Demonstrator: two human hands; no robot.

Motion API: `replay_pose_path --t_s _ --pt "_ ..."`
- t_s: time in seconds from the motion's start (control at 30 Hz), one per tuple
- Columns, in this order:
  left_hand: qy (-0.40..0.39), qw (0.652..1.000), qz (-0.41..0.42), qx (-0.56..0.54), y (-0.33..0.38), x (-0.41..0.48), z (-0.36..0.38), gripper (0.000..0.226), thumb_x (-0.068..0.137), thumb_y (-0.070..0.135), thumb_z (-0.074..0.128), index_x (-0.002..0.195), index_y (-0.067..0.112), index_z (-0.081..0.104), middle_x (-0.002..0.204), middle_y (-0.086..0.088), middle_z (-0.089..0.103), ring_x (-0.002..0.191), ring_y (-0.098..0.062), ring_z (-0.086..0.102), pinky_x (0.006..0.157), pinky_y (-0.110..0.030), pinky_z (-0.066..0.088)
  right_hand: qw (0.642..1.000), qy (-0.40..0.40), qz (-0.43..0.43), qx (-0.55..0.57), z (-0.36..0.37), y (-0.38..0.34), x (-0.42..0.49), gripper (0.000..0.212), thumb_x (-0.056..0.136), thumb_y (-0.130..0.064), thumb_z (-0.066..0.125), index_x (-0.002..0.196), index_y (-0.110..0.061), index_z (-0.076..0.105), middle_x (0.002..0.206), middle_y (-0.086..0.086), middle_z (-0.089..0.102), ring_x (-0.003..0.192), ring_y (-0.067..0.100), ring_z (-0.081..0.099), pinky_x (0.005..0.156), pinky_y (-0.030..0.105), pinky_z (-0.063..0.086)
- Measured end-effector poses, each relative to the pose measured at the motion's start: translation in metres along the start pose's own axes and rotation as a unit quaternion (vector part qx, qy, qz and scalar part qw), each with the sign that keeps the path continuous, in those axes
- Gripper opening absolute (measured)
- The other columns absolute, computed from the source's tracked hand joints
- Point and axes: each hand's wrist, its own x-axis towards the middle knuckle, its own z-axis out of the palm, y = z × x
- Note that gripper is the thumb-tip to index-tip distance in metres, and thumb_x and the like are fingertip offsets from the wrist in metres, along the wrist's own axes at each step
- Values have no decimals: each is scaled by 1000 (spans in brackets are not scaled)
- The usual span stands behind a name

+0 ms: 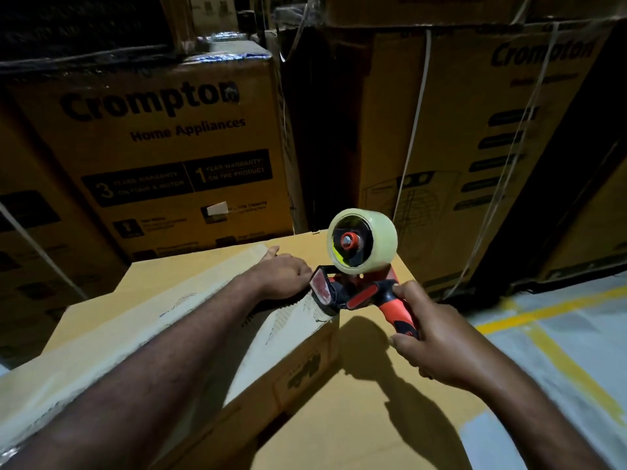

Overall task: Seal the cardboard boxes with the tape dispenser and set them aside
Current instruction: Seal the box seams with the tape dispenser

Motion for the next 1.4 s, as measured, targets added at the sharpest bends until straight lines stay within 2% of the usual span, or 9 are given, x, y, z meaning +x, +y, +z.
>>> replay_pose_path --t_s 0.17,0.3,0.43,0.5,0.57,0.77,1.1,1.3,1.4 --pt "56 998 -1 12 -8 -7 7 53 107 55 22 90 22 61 107 5 66 109 -15 56 121 -61 6 1000 9 2 -19 11 15 -32 53 93 -35 64 130 -42 25 92 -10 59 73 7 59 61 22 48" --pt "86 992 0 88 9 -14 -3 59 108 54 20 116 23 69 128 6 65 136 -16 46 116 -70 -13 1000 24 -1 7 21 24 -41 55 94 -36 63 133 -41 26 96 -10 60 76 4 58 64 16 45" --pt "43 996 50 -60 46 -16 -1 39 107 42 42 118 17 71 119 -3 71 108 -20 62 108 -44 38 999 32 -5 12 22 27 -42 57 94 -38 63 134 -43 23 103 -10 57 79 0 56 65 13 45" --pt "7 993 52 -108 49 -16 3 37 108 35 44 112 14 74 105 -7 75 94 -23 65 88 -34 45 999 35 -5 14 25 31 -42 57 93 -38 64 134 -43 24 102 -10 59 81 2 58 66 15 46" --pt "-20 993 43 -104 44 -13 3 37 108 34 43 111 16 75 101 -5 75 93 -22 66 87 -33 47 999 38 -5 21 30 33 -43 58 93 -37 64 135 -44 24 102 -9 60 80 3 59 67 15 46" --pt "-94 990 62 -85 40 -3 6 34 91 64 34 76 59 64 103 18 70 111 -11 55 116 -41 13 998 45 -2 37 43 47 -55 59 94 -38 64 137 -42 24 96 -13 58 72 -2 56 68 12 45" --pt "-112 990 71 -52 57 -10 -1 26 103 49 49 110 35 71 104 19 69 104 -1 55 122 -44 1 997 55 20 54 59 61 -76 62 92 -39 67 135 -48 22 96 -19 55 75 -2 57 73 10 45" --pt "-116 990 64 -51 62 -18 -8 26 102 45 52 77 44 61 88 26 62 92 6 53 123 -51 2 997 55 25 45 71 62 -70 66 94 -42 63 144 -44 21 116 -14 58 95 7 60 72 9 42" --pt "-148 978 80 -121 58 -22 -14 14 91 50 47 86 54 60 120 19 64 120 4 46 123 -51 -8 997 59 17 44 73 62 -66 64 95 -43 60 143 -46 18 109 -19 52 92 4 56 73 14 43"
